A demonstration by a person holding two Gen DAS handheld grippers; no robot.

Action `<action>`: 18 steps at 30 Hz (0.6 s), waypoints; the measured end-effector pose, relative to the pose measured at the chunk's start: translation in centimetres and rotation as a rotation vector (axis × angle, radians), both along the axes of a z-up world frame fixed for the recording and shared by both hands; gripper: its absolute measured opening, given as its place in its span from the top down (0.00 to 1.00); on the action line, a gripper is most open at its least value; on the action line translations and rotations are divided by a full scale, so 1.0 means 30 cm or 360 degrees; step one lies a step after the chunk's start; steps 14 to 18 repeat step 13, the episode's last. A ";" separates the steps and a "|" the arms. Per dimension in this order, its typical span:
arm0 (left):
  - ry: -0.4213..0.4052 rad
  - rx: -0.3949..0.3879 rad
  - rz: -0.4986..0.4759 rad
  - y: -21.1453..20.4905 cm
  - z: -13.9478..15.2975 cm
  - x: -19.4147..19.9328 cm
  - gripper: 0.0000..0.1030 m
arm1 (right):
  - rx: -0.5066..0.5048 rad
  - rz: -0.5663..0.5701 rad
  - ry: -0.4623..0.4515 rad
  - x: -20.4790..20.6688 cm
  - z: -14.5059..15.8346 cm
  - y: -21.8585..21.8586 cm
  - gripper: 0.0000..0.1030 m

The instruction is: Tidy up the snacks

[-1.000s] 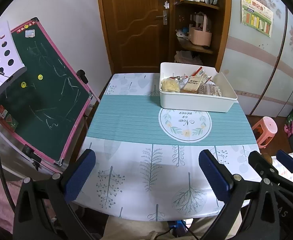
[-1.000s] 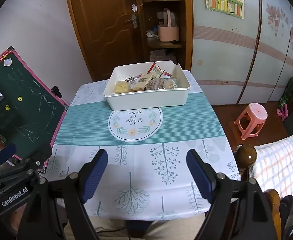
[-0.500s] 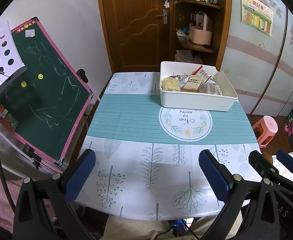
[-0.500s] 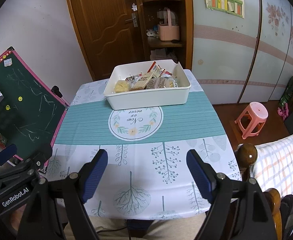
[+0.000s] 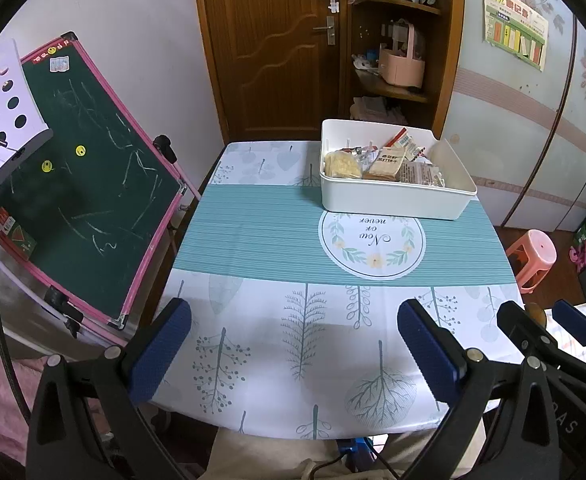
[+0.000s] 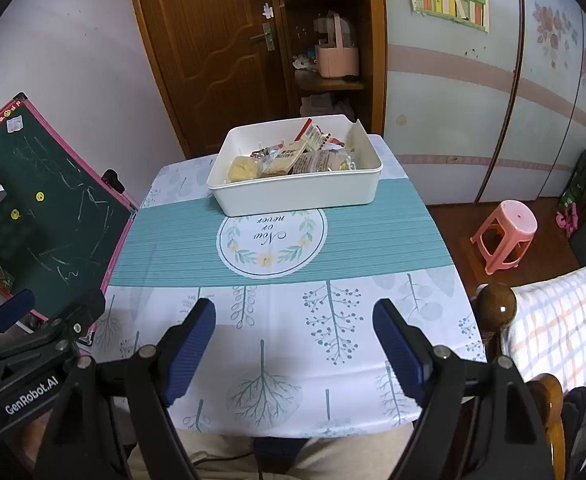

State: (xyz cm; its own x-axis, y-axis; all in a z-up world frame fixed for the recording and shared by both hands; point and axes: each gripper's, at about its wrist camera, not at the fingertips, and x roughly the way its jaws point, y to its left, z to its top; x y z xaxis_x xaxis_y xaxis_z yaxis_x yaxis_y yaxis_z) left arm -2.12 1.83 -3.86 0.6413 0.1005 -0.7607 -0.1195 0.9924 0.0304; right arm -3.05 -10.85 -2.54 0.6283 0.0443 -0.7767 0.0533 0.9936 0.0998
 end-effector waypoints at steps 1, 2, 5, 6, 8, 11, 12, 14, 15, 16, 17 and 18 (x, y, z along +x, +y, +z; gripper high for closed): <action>0.0002 -0.0002 -0.0001 -0.001 0.001 0.002 0.00 | -0.0002 -0.0001 0.0000 0.001 0.000 -0.001 0.21; 0.0003 -0.0002 -0.0001 0.000 0.000 0.002 0.00 | -0.0003 -0.0002 0.0001 0.000 0.000 -0.001 0.21; 0.0004 -0.0006 0.0000 -0.001 0.001 0.001 0.00 | -0.0001 0.0000 0.0000 -0.001 0.000 -0.002 0.21; 0.0004 -0.0004 0.0000 -0.001 0.000 0.000 0.00 | -0.0001 0.0000 -0.0001 -0.001 0.000 -0.002 0.21; 0.0004 -0.0003 -0.0001 -0.002 0.001 0.002 0.00 | -0.0001 0.0000 -0.0001 0.000 0.000 -0.003 0.21; 0.0004 -0.0005 0.0000 -0.003 0.001 0.002 0.00 | 0.0001 0.0001 0.0000 0.002 0.002 -0.006 0.21; 0.0004 -0.0004 0.0000 -0.002 0.001 0.000 0.00 | 0.0001 0.0001 0.0000 0.001 0.001 -0.005 0.21; 0.0004 -0.0003 0.0000 -0.002 0.001 0.002 0.00 | -0.0001 0.0001 0.0000 0.001 0.001 -0.003 0.21; 0.0004 -0.0003 0.0000 -0.002 0.001 0.002 0.00 | -0.0001 0.0001 0.0000 0.001 0.001 -0.003 0.21; 0.0004 -0.0003 0.0000 -0.002 0.001 0.002 0.00 | -0.0001 0.0001 0.0000 0.001 0.001 -0.003 0.21; 0.0004 -0.0003 0.0000 -0.002 0.001 0.002 0.00 | -0.0001 0.0001 0.0000 0.001 0.001 -0.003 0.21; 0.0004 -0.0003 0.0000 -0.002 0.001 0.002 0.00 | -0.0001 0.0001 0.0000 0.001 0.001 -0.003 0.21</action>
